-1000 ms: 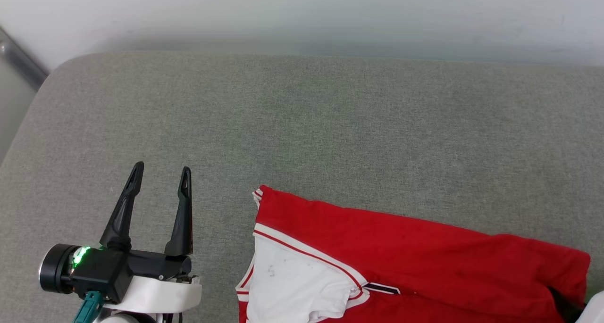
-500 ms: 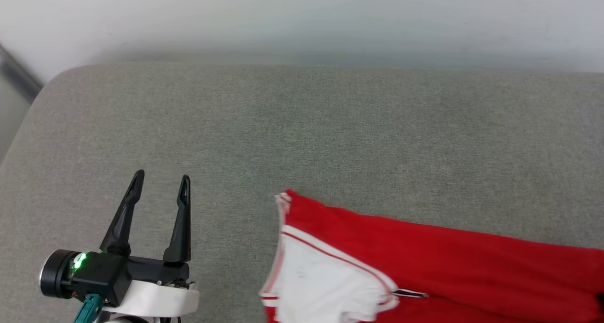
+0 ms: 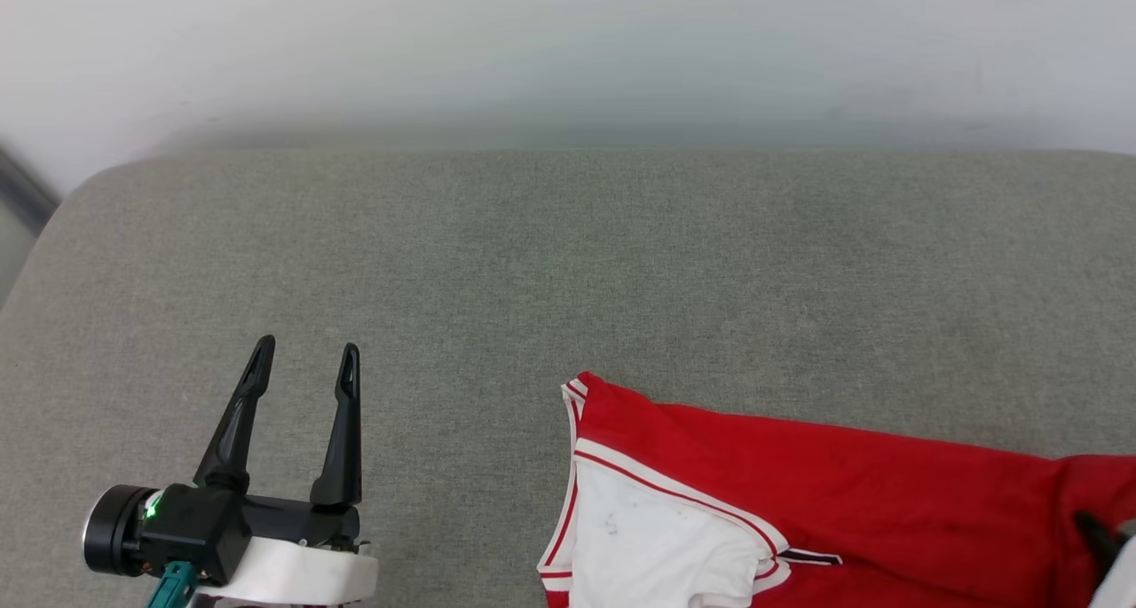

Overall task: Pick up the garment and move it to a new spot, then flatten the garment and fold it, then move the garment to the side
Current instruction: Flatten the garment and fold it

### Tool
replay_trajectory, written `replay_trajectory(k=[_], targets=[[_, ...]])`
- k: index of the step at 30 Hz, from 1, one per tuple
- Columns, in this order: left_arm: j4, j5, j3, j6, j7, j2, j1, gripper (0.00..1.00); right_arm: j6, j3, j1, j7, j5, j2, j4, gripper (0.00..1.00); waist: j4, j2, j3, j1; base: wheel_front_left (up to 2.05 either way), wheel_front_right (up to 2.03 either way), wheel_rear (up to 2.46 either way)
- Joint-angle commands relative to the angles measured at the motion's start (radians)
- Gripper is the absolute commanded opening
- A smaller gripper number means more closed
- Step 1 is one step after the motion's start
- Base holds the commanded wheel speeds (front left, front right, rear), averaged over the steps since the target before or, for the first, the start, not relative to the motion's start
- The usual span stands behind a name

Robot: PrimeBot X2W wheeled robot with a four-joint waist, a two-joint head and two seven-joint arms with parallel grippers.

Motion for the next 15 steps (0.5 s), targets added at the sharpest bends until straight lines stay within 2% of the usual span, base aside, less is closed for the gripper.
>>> replay_trajectory(k=[1,5,8,15], targets=[[0.0,0.006,0.002,-0.003,-0.002,-0.004,0.006,1.0,0.0,0.013,0.014,0.007,0.005,0.009,-0.015,0.0,-0.002,0.0,-0.005,0.0,0.0,0.0,0.0],[0.007,0.007,0.002,-0.006,-0.002,-0.013,0.014,1.0,0.0,0.12,0.066,0.058,0.012,0.032,-0.125,0.0,-0.002,0.0,-0.017,0.0,0.0,0.0,0.0],[0.011,0.008,0.002,-0.009,-0.002,-0.018,0.018,1.0,0.0,0.181,0.077,0.076,0.029,0.078,-0.189,0.0,0.001,0.0,-0.022,0.0,0.0,0.0,0.0],[0.013,0.015,-0.004,-0.013,-0.002,-0.029,0.014,1.0,0.0,0.325,0.054,0.115,0.093,0.153,-0.26,0.0,0.023,0.0,-0.02,0.0,0.0,0.0,0.0]])
